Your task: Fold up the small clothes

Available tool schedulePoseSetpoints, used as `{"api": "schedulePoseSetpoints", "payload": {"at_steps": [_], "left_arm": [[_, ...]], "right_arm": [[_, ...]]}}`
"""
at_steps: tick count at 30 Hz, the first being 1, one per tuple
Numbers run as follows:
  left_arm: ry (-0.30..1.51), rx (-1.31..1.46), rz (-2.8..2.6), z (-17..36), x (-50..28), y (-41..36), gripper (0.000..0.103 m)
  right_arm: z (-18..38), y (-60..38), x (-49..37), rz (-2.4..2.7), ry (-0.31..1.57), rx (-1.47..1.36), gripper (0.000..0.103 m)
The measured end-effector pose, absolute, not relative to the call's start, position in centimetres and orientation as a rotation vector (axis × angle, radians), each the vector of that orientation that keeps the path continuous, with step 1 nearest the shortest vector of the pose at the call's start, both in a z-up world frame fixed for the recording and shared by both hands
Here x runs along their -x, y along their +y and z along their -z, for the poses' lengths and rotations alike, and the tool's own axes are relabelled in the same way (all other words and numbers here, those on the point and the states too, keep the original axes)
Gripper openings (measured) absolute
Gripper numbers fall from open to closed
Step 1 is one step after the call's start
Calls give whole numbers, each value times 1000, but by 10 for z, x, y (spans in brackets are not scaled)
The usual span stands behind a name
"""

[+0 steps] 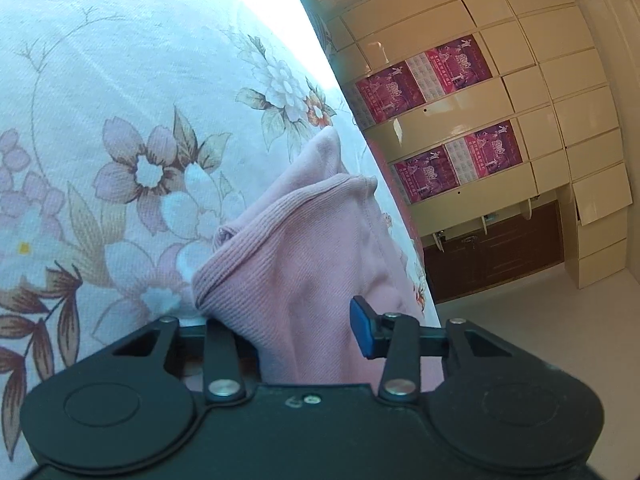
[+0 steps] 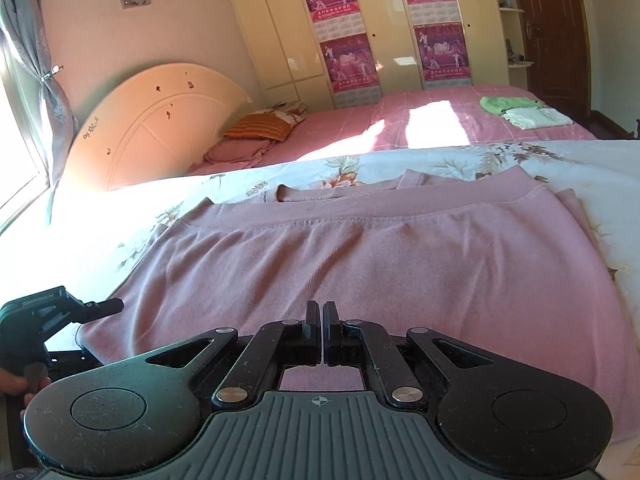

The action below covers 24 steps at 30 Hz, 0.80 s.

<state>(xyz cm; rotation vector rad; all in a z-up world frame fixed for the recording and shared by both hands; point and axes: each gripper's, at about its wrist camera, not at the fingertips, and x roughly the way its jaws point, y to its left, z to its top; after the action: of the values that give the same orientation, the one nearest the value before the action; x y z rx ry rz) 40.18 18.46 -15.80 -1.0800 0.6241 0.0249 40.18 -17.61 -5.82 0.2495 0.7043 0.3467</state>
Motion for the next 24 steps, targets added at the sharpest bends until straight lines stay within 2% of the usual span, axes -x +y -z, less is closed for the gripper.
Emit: {"api": "schedulePoseSetpoints", "payload": {"at_steps": [4, 5, 7, 10, 14, 24], "left_arm": [[640, 1071, -48, 160, -420, 186, 24], [647, 1065, -53, 160, -422, 187, 15], [629, 1075, -48, 155, -418, 187, 12], [518, 1022, 13, 139, -403, 182, 11], [589, 1060, -30, 170, -400, 190, 12], [603, 1012, 4, 166, -405, 192, 12]], "right_arm": [[65, -162, -422, -365, 721, -258, 1], [67, -160, -426, -365, 726, -260, 1], [70, -157, -432, -360, 733, -263, 1], [72, -157, -435, -369, 725, -244, 1], [94, -158, -443, -346, 786, -221, 0], [93, -157, -447, -342, 799, -216, 0]]}}
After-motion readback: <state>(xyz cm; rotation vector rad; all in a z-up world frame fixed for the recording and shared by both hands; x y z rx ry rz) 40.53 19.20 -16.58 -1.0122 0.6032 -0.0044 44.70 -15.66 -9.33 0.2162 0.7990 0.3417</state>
